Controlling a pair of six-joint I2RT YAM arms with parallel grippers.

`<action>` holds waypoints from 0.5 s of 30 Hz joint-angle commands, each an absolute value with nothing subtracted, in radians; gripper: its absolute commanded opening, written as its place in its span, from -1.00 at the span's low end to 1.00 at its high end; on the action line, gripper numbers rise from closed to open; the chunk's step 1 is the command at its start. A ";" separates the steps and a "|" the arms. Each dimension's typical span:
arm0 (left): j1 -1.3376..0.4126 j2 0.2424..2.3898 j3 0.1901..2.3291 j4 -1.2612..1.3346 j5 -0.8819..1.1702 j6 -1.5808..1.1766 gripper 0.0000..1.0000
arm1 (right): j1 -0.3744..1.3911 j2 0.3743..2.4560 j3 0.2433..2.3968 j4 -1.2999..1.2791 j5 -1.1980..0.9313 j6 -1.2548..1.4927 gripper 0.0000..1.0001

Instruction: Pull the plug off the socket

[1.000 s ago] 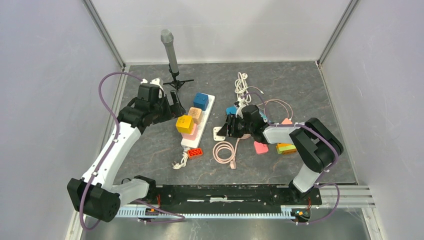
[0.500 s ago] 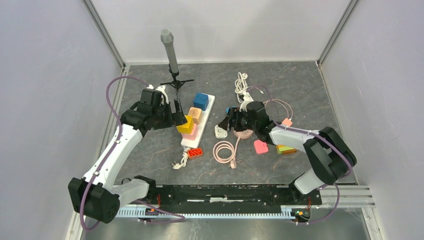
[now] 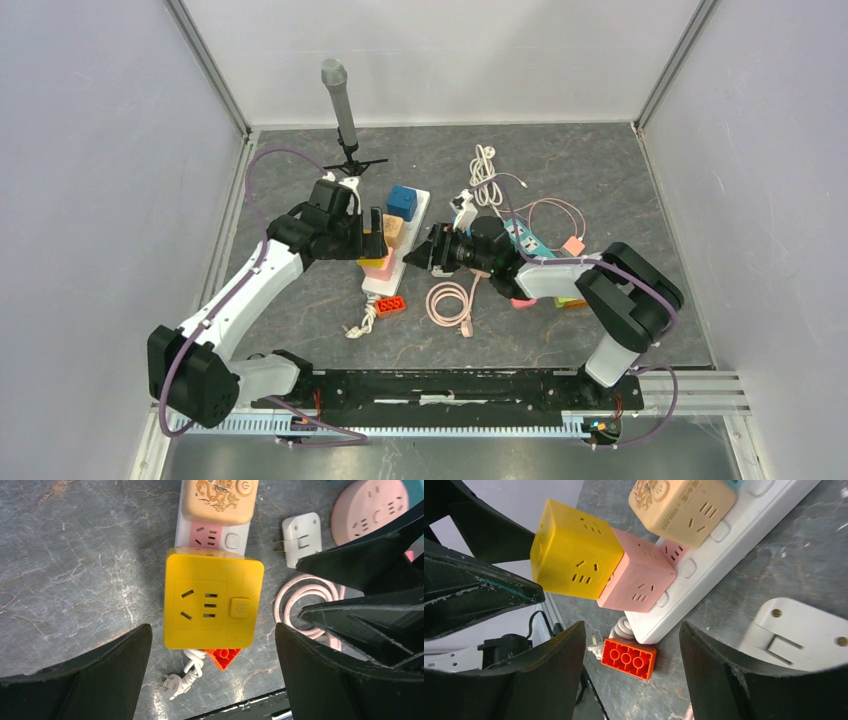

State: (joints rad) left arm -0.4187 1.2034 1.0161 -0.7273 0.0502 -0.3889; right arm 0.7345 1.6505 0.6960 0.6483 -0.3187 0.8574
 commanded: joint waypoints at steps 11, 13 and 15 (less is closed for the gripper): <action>-0.470 1.282 1.069 -0.688 -0.138 -0.398 0.79 | 0.793 1.791 0.826 0.737 -0.294 0.994 0.31; -0.472 1.294 1.071 -0.681 -0.134 -0.400 0.76 | 0.794 1.806 0.846 0.706 -0.273 0.992 0.31; -0.472 1.305 1.075 -0.681 -0.128 -0.400 0.71 | 0.796 1.822 0.861 0.675 -0.253 0.991 0.30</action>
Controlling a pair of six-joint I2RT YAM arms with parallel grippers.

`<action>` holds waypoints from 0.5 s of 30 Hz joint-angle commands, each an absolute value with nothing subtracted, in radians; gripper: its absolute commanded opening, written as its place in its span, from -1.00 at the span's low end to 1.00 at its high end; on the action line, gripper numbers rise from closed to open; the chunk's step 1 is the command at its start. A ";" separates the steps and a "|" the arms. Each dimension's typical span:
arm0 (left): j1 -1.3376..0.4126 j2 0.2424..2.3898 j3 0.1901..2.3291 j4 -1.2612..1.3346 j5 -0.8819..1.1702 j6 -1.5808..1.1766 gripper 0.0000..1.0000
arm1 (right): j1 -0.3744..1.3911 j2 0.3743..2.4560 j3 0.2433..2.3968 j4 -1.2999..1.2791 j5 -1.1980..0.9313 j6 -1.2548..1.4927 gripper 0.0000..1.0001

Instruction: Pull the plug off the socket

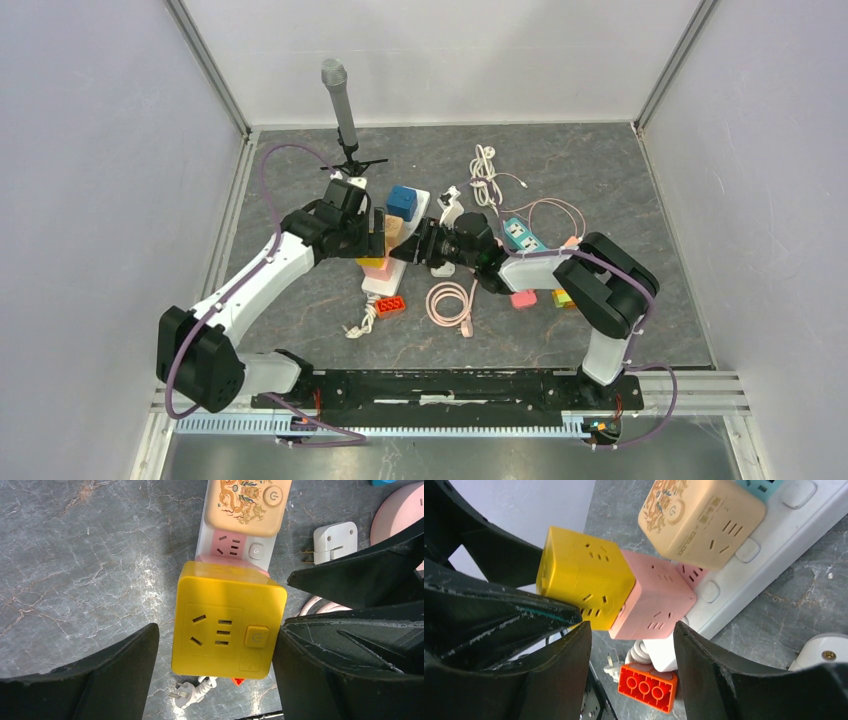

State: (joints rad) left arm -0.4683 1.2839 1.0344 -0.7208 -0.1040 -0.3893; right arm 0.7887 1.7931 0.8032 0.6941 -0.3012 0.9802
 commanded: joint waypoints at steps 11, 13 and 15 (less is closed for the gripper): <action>-0.477 1.308 1.072 -0.640 -0.033 -0.424 0.20 | 0.804 1.854 0.890 0.625 -0.228 0.962 0.29; -0.477 1.313 1.074 -0.641 -0.028 -0.437 0.17 | 0.804 1.851 0.891 0.613 -0.226 0.956 0.28; -0.477 1.315 1.074 -0.641 -0.020 -0.455 0.13 | 0.803 1.849 0.893 0.589 -0.222 0.950 0.28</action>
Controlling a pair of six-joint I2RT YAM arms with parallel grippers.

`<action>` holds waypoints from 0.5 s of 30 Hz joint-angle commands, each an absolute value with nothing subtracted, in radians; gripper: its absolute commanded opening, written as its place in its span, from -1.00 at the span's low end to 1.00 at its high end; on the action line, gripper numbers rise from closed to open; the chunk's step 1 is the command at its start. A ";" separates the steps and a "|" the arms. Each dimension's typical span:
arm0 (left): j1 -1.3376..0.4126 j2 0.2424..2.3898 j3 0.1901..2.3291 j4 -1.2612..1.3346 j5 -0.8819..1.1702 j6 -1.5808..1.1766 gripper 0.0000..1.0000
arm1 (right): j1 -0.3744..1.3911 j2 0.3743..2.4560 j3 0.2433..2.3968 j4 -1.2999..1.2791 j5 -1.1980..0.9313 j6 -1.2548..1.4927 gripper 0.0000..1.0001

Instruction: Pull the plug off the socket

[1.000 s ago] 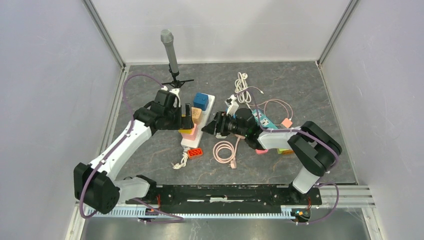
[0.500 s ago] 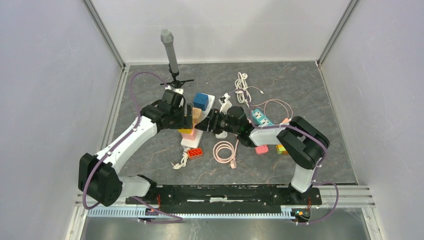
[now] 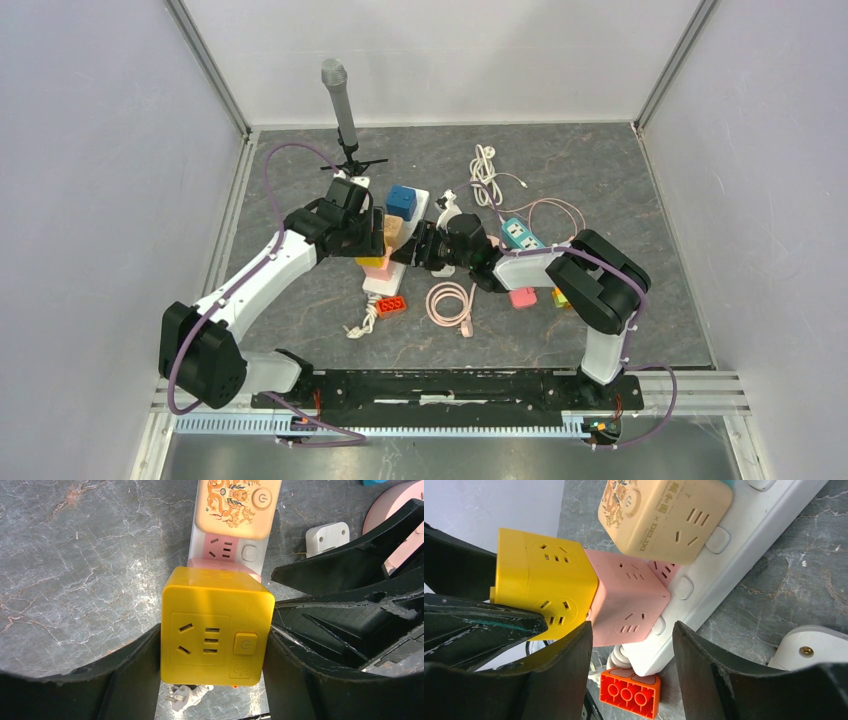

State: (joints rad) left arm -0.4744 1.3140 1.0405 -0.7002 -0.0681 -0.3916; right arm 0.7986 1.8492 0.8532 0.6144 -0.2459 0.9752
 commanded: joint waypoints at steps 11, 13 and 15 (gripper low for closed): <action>-0.494 1.305 1.077 -0.646 0.039 -0.486 0.08 | 0.804 1.824 0.857 0.640 -0.255 0.974 0.27; -0.494 1.305 1.077 -0.656 0.026 -0.479 0.08 | 0.804 1.813 0.840 0.674 -0.266 0.980 0.27; -0.494 1.305 1.077 -0.660 0.020 -0.474 0.13 | 0.804 1.799 0.810 0.729 -0.271 0.991 0.28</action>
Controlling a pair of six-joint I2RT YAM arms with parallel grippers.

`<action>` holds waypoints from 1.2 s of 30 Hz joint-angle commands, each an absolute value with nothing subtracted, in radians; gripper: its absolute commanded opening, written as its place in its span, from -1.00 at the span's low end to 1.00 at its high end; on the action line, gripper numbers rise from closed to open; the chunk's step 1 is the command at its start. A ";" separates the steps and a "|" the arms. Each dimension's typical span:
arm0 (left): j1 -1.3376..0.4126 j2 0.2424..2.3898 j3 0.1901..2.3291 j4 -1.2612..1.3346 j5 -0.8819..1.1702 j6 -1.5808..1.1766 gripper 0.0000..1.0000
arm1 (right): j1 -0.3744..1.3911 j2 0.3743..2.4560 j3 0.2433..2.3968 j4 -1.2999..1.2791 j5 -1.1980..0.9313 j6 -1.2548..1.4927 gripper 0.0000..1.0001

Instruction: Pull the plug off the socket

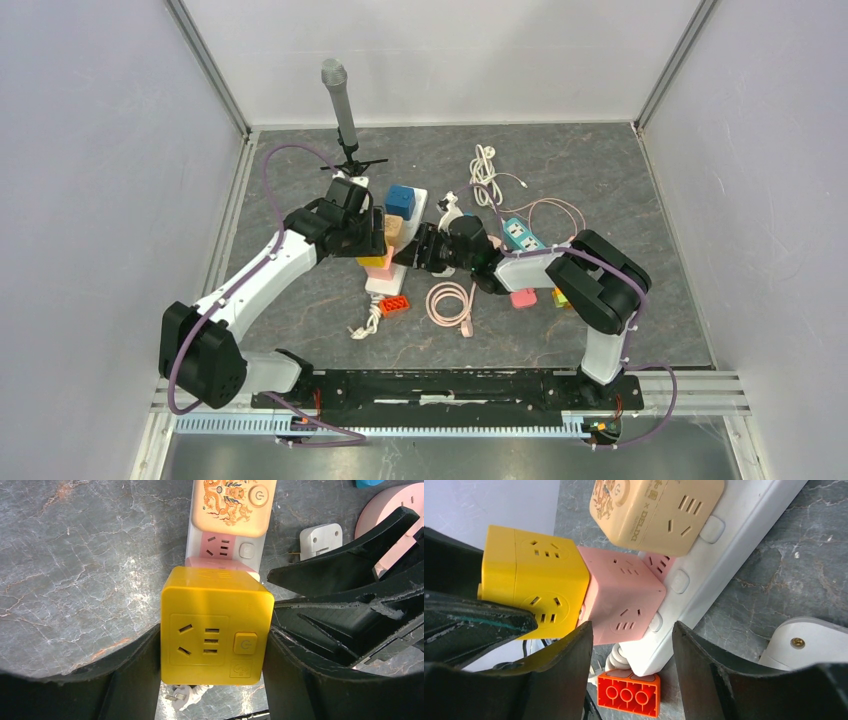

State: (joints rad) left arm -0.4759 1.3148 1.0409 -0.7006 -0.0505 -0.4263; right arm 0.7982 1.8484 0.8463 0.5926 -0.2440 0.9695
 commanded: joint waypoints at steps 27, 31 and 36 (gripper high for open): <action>-0.496 1.330 1.104 -0.664 -0.081 -0.437 0.01 | 0.806 1.911 0.932 0.445 -0.226 0.894 0.07; -0.496 1.318 1.155 -0.712 -0.050 -0.431 -0.10 | 0.807 1.912 0.940 0.389 -0.201 0.879 -0.01; -0.496 1.304 1.169 -0.716 -0.017 -0.386 -0.26 | 0.807 1.926 0.936 0.352 -0.196 0.854 -0.06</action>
